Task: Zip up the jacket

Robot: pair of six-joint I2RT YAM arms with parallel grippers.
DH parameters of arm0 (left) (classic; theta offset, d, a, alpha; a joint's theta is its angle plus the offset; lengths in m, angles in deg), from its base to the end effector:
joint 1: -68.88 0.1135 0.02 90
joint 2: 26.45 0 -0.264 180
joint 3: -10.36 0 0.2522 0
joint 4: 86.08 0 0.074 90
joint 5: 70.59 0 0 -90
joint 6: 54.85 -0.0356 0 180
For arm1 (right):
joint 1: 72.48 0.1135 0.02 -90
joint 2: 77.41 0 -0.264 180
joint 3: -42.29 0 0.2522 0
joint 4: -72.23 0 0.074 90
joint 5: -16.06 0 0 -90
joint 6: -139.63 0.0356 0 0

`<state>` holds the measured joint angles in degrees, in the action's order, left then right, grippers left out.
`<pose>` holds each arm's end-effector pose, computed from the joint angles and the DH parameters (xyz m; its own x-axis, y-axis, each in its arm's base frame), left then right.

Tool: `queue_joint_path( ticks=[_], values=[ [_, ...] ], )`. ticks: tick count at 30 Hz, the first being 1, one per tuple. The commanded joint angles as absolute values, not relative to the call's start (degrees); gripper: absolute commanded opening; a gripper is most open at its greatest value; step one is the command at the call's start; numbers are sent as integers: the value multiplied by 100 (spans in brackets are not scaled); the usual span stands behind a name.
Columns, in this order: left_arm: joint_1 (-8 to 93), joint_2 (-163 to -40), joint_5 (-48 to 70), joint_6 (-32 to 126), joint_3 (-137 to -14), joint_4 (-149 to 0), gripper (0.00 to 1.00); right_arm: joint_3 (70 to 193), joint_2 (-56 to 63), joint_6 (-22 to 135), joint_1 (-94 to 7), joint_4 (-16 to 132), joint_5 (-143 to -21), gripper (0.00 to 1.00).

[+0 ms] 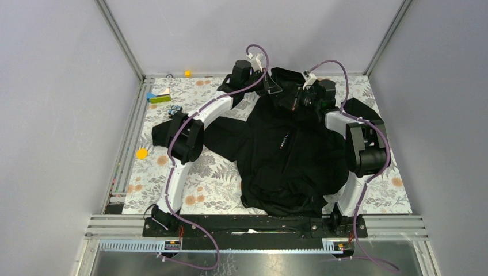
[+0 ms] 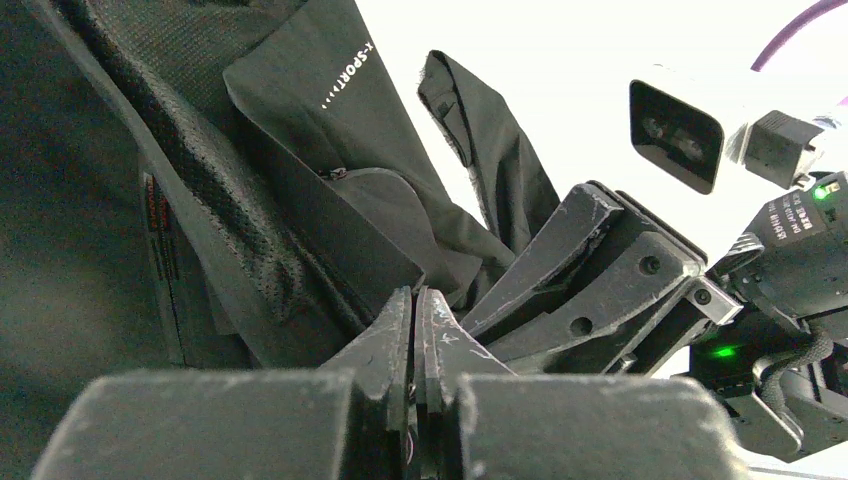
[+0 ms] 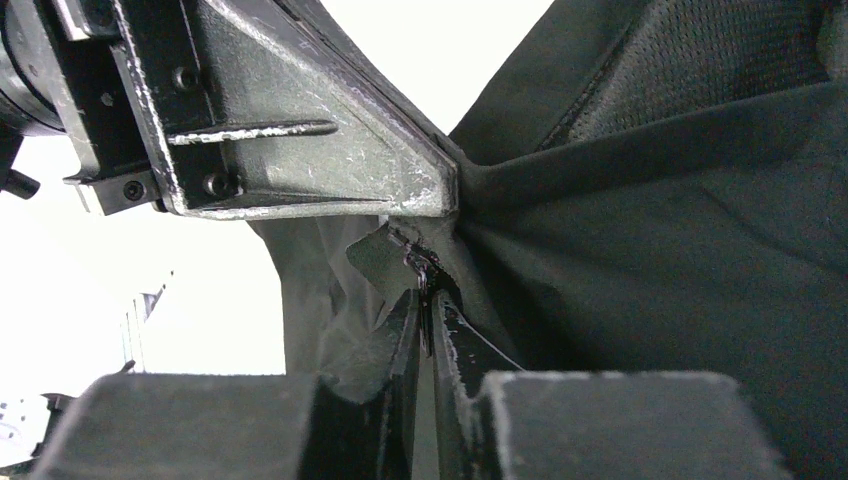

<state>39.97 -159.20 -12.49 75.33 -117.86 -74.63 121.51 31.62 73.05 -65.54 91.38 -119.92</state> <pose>0.4731 -0.2827 0.2587 -0.7358 -0.2193 -0.6406 0.4979 0.4660 -0.7314 0.4158 0.0764 0.2194 -0.4807 0.2197 -0.8489 -0.6478 0.5635 0.5127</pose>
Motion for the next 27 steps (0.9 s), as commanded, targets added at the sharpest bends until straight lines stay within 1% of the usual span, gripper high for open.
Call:
queue_joint_path(
  ticks=[1, 4, 8, 12, 14, 16, 20, 21, 27],
  values=[
    [4094, -15534, -1170, 7606, -12185, -7966, 0, 11944, 3081, 7501, -6614, 9729, -11964, 23],
    [4084, -15511, -1154, 7626, -12148, -7971, 0, 11868, 3001, 7400, -6614, 9780, -11724, 28],
    [4076, -15511, -1226, 7670, -12136, -8030, 0, 11819, 2999, 7473, -6594, 10033, -11720, 31],
    [4050, -15511, -1270, 7694, -12137, -8058, 0, 11632, 2928, 7545, -6504, 10550, -11692, 41],
    [4041, -15508, -1275, 7717, -12136, -8076, 0, 11589, 2903, 7517, -6418, 10738, -11570, 43],
    [4040, -15505, -1296, 7741, -12137, -8085, 0, 11574, 2909, 7508, -6350, 10802, -11280, 42],
    [4040, -15504, -1323, 7751, -12129, -8112, 0, 11689, 3025, 7864, -6320, 11030, -11030, 29],
    [4040, -15499, -1335, 7755, -12127, -8111, 0, 11695, 3048, 7940, -6313, 11130, -11017, 28],
    [4040, -15469, -1354, 7766, -12092, -8144, 0, 11840, 3165, 7939, -6231, 11049, -10917, 30]
  ],
)
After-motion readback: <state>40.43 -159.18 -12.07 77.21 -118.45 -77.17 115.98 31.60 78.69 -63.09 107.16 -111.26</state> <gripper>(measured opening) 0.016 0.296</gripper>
